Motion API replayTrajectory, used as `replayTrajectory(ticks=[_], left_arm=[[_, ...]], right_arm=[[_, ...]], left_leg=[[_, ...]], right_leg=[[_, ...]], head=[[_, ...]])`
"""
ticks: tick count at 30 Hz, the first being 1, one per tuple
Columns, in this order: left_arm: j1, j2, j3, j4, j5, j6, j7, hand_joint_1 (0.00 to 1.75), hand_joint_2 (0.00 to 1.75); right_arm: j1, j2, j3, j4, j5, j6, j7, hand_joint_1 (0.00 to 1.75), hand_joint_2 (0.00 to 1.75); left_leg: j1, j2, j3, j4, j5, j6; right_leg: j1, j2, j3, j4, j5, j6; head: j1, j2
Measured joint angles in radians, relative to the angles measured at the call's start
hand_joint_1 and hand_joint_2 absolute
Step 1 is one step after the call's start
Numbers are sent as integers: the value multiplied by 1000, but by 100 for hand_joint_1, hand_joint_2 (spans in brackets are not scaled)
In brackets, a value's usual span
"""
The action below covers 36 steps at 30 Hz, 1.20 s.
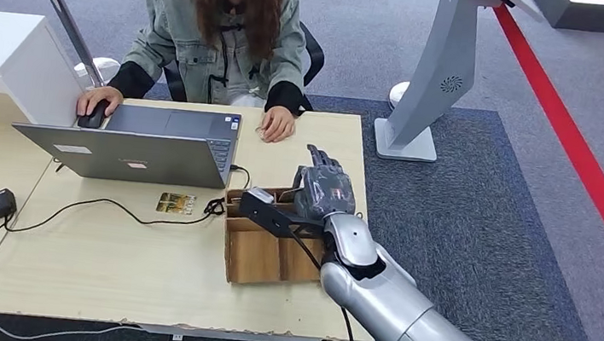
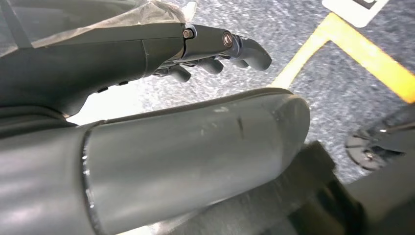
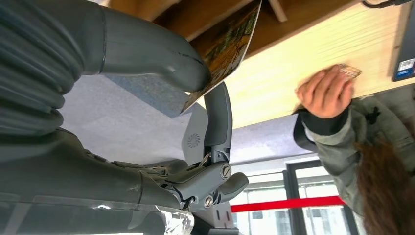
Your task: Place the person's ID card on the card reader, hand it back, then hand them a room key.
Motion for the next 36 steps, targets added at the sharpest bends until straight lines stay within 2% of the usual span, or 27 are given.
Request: replayTrajectory(ticks=[6, 13, 21, 27, 32, 36], left_arm=[[0, 14, -2, 8, -8, -3, 6, 0, 0], [0, 25, -3, 15, -9, -9, 6, 0, 0], [0, 32, -8, 17, -9, -15, 6, 0, 0], [0, 35, -8, 20, -6, -14, 6, 0, 0], [-1, 35, -9, 21, -17, -12, 6, 0, 0], [-3, 35, -16, 21, -28, -13, 6, 0, 0]], right_arm=[[-4, -11, -20, -5, -29, -12, 2, 143, 175], [-10, -33, -42, -78, -56, -11, 13, 137, 175], [-13, -80, -61, -237, -96, 31, 48, 136, 175], [-11, -109, -79, -363, -157, 18, 51, 134, 175], [-41, -104, -93, -386, -233, -30, 12, 160, 175], [-108, -82, -97, -333, -289, -91, -24, 171, 175]], left_leg=[[0, 0, 0, 0, 0, 0], [0, 0, 0, 0, 0, 0], [0, 0, 0, 0, 0, 0], [0, 1, 0, 0, 0, 0], [0, 1, 0, 0, 0, -1], [0, 0, 0, 0, 1, -1]], right_leg=[[1, 0, 0, 0, 0, -1], [0, 0, 0, 0, 1, -1], [0, 0, 0, 0, 1, -1], [1, 0, 0, 0, 1, -1], [1, 0, 0, 0, 1, -1], [1, 0, 0, 0, 1, -1]], head=[[1, 0], [0, 0], [0, 0], [0, 0], [0, 0], [0, 0]])
